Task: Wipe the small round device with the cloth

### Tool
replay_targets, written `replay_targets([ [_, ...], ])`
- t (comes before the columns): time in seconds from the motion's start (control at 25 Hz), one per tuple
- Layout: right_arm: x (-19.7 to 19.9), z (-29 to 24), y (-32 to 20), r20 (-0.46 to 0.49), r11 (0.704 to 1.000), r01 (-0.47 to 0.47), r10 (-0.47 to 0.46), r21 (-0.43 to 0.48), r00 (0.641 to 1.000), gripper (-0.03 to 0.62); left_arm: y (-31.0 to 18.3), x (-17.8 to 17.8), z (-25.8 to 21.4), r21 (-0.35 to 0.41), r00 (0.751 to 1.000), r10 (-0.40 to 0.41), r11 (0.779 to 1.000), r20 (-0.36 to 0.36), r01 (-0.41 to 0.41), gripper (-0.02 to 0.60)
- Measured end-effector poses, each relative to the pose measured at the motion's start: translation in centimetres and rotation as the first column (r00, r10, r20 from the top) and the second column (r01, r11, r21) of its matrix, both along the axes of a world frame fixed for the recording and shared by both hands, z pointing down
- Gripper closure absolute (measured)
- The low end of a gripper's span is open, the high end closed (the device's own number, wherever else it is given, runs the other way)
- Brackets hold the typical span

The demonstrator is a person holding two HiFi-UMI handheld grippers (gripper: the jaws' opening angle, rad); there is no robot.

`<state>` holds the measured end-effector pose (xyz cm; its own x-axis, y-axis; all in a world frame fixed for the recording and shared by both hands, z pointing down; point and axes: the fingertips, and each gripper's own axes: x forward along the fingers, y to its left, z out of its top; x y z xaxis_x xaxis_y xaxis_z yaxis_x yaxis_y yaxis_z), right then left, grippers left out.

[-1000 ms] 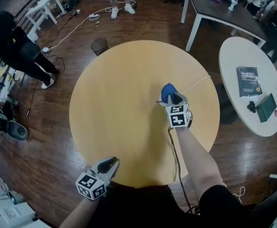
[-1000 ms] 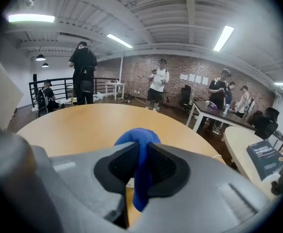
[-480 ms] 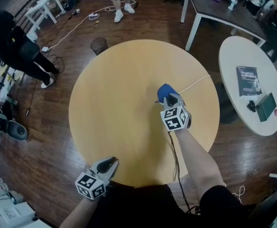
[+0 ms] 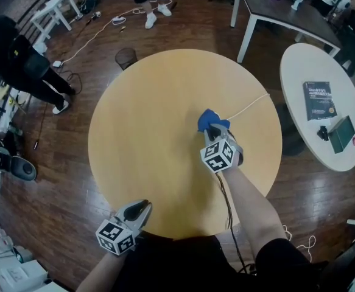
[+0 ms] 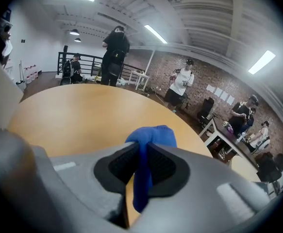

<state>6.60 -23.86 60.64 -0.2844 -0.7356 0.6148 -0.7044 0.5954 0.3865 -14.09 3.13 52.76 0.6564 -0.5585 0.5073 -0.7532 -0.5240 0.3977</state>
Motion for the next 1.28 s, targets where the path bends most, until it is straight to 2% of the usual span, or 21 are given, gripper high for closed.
replay_targets([
  [0.36, 1.3, 4.1, 1.4, 0.037, 0.991, -0.054, 0.059, -0.125, 0.998, 0.546, 0.5, -0.7, 0.0, -0.009, 1.000, 0.002, 1.000, 0.021, -0.002, 0.531],
  [0.52, 2.6, 5.8, 1.9, 0.033, 0.985, -0.096, 0.102, -0.146, 0.994, 0.546, 1.0, -1.5, 0.1, -0.028, 1.000, 0.009, 1.000, 0.029, -0.008, 0.529],
  [0.68, 2.2, 5.5, 3.1, 0.044, 0.983, -0.121, 0.128, -0.141, 0.991, 0.546, 1.1, -3.1, 0.4, -0.042, 1.000, 0.016, 0.999, 0.024, -0.015, 0.529],
  [1.0, -2.4, 2.7, 12.9, 0.095, 0.993, 0.003, 0.009, -0.117, 0.995, 0.546, -2.0, -1.3, 0.0, 0.005, 0.993, 0.093, 0.996, -0.068, -0.093, 0.531],
  [1.12, -4.2, 2.5, 17.2, 0.109, 0.987, 0.024, -0.007, -0.156, 0.994, 0.546, -2.2, 0.0, 0.3, 0.010, 0.982, 0.157, 0.988, -0.100, -0.157, 0.531],
  [1.28, -7.6, 3.7, 23.0, 0.088, 0.966, 0.103, -0.085, -0.237, 0.993, 0.546, -2.7, 1.4, 0.0, 0.030, 0.965, 0.220, 0.975, -0.141, -0.218, 0.531],
])
